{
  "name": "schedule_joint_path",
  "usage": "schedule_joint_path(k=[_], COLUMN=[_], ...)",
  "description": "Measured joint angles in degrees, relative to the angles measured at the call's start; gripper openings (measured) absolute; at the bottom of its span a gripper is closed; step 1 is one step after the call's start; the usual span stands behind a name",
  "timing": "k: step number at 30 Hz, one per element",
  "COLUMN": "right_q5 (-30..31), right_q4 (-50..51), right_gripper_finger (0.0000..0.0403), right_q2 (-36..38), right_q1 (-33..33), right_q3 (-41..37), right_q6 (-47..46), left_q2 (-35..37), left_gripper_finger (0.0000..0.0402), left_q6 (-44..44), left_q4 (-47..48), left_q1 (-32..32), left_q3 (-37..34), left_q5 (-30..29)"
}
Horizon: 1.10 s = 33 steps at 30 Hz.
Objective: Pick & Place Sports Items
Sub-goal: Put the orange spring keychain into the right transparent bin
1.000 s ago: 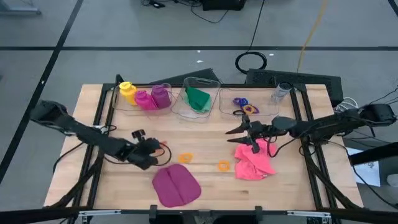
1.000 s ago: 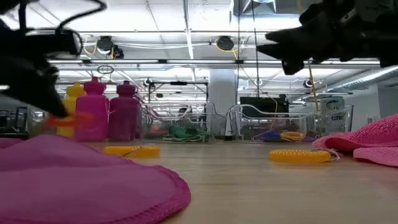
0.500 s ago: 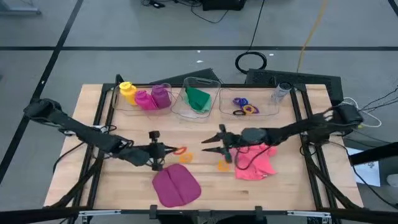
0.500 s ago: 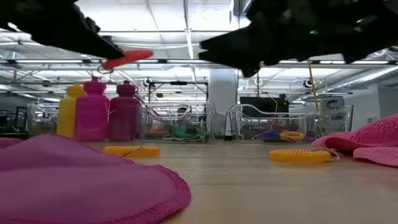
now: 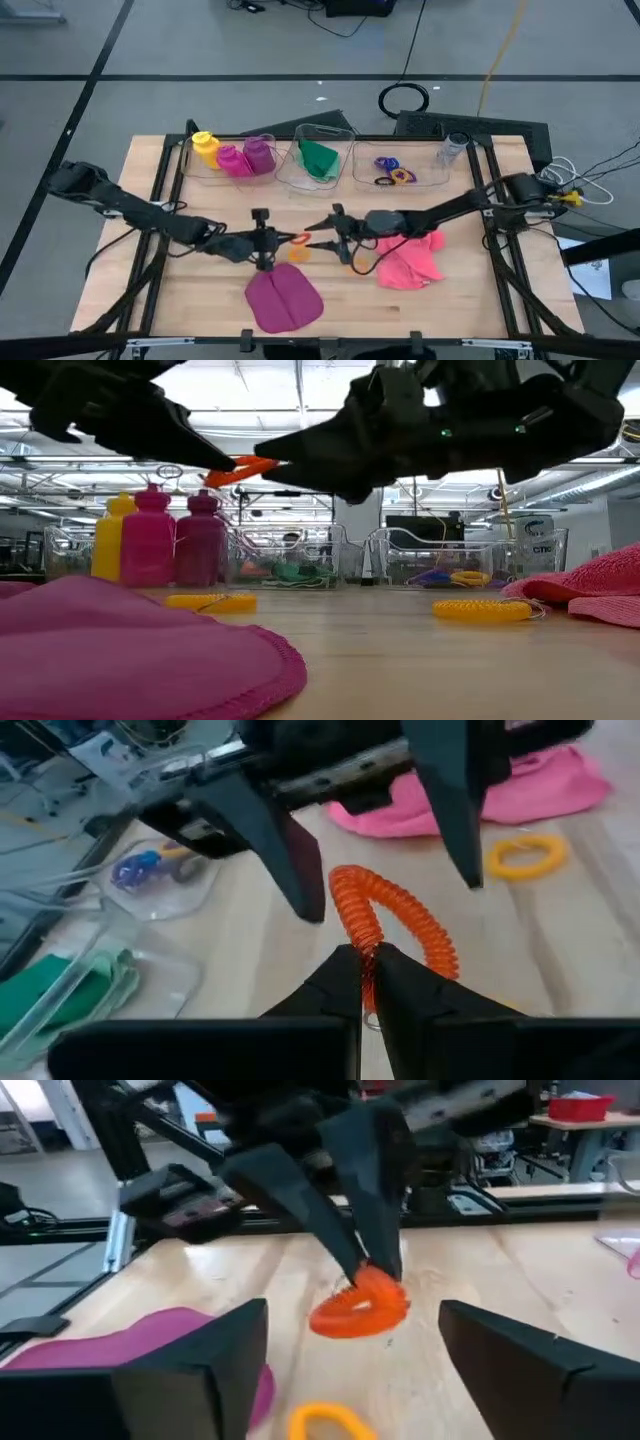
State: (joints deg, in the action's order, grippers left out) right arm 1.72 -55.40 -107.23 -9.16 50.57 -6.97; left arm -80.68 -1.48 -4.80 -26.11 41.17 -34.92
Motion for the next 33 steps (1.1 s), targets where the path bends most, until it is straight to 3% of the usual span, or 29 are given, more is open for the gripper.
schedule_joint_path(k=[7,21,28,33], right_q5=[0.15,-3.21,-3.23,-3.27], right_q4=[0.3,-0.09,0.81,0.81], right_gripper_finger=[0.0218,0.0006,0.0005,0.0004], right_q2=[-0.29,-0.29,-0.29,-0.29], right_q1=[0.58,0.44,0.55,0.55], right_q3=[0.0,0.0,0.0,0.0], right_q6=[-2.74,-2.32,-2.84,-2.75], left_q2=[0.0,0.0,0.0,0.0], left_gripper_finger=[0.0006,0.0006,0.001,0.0041], left_q6=[-0.9,-0.8,1.64,1.07], left_q4=[-0.1,-0.23,-0.24,-1.96], left_q1=[0.15,0.67,2.39,4.38], left_q3=[0.0,0.0,0.0,0.0], left_q5=[-0.07,-1.14,0.06,8.05])
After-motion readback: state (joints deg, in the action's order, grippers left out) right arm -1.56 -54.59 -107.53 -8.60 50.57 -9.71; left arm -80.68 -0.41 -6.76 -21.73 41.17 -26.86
